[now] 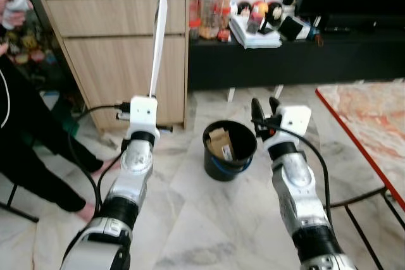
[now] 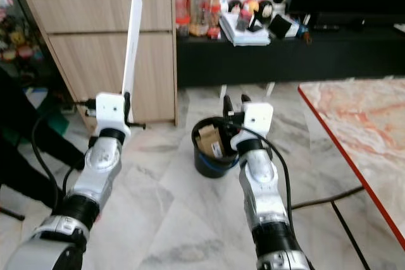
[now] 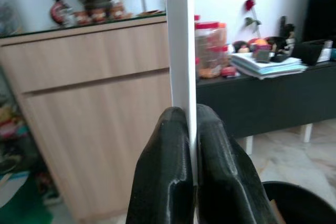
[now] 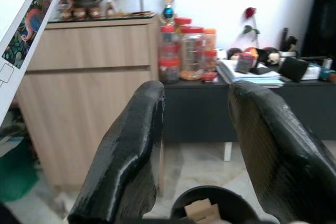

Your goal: Picking trash to rubbish bin

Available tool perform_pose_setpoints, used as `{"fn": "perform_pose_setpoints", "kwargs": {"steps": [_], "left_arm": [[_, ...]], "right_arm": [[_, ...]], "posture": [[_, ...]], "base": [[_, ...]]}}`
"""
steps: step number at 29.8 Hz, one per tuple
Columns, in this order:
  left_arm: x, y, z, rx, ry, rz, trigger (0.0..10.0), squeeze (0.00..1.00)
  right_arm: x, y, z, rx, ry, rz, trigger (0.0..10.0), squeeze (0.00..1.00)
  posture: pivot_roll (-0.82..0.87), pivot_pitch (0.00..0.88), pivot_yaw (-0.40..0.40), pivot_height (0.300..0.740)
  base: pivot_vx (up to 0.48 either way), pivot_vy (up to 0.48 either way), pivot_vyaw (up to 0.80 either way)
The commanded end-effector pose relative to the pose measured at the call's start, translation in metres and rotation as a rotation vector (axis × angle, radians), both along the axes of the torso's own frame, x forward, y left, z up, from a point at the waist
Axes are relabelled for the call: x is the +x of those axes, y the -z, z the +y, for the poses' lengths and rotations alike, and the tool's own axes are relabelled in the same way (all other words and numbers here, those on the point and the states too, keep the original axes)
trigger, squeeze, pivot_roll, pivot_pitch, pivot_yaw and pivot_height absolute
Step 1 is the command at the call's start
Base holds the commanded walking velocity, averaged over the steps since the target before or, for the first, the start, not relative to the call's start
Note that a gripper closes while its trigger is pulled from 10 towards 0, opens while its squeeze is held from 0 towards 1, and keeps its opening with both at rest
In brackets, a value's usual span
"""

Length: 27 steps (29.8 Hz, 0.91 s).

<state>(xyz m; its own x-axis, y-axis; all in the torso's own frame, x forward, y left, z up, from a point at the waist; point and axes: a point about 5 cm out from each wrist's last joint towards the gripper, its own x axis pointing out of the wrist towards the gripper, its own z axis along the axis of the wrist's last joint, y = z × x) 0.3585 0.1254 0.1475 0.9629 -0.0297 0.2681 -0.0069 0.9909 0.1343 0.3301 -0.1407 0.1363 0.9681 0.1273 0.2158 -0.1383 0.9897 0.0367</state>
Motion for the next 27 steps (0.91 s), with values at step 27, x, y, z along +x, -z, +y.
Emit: {"fn": "perform_pose_setpoints", "kwargs": {"steps": [27], "left_arm": [[-0.029,0.092,0.019,0.119,0.002,0.376,10.0,0.0]], "right_arm": [[-0.055,0.133,-0.058,-0.109,0.069,0.569,10.0,0.0]], "posture": [[0.06,0.06,-0.072,0.74]], "base": [[0.336,0.0,0.0]]}}
